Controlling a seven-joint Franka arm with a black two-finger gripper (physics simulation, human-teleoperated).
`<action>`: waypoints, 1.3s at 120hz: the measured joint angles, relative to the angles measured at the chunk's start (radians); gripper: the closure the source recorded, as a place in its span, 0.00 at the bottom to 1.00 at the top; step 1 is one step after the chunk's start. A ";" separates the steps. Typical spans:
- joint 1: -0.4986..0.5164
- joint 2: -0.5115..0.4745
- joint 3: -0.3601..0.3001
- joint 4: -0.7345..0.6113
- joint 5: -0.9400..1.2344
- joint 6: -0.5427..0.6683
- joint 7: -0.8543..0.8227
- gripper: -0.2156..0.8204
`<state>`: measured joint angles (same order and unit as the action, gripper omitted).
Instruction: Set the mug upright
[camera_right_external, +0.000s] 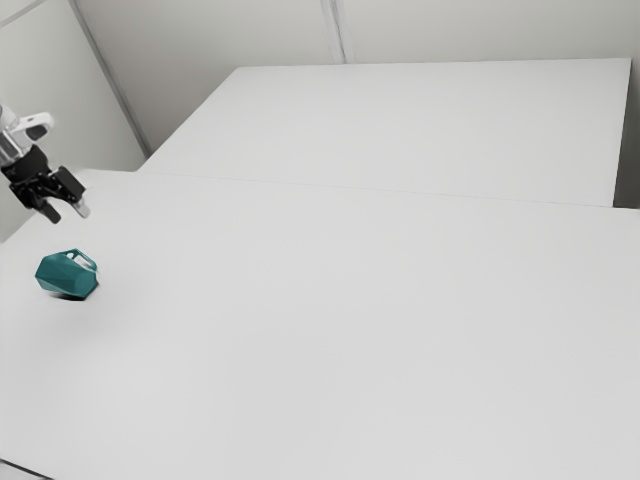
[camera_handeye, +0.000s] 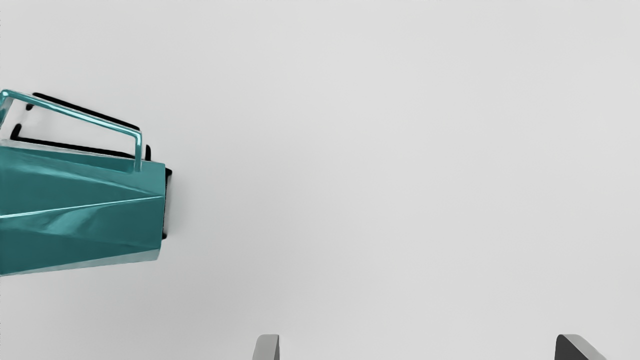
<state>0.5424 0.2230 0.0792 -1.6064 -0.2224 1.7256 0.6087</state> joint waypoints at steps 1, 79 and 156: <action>0.003 0.006 0.000 0.004 -0.004 0.000 0.005 0.21; 0.278 0.460 -0.012 0.476 -0.175 -0.155 0.307 0.21; 0.414 0.730 -0.182 0.780 -0.200 -0.184 0.419 0.21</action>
<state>0.9564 0.9530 -0.1031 -0.8269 -0.4225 1.5413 1.0278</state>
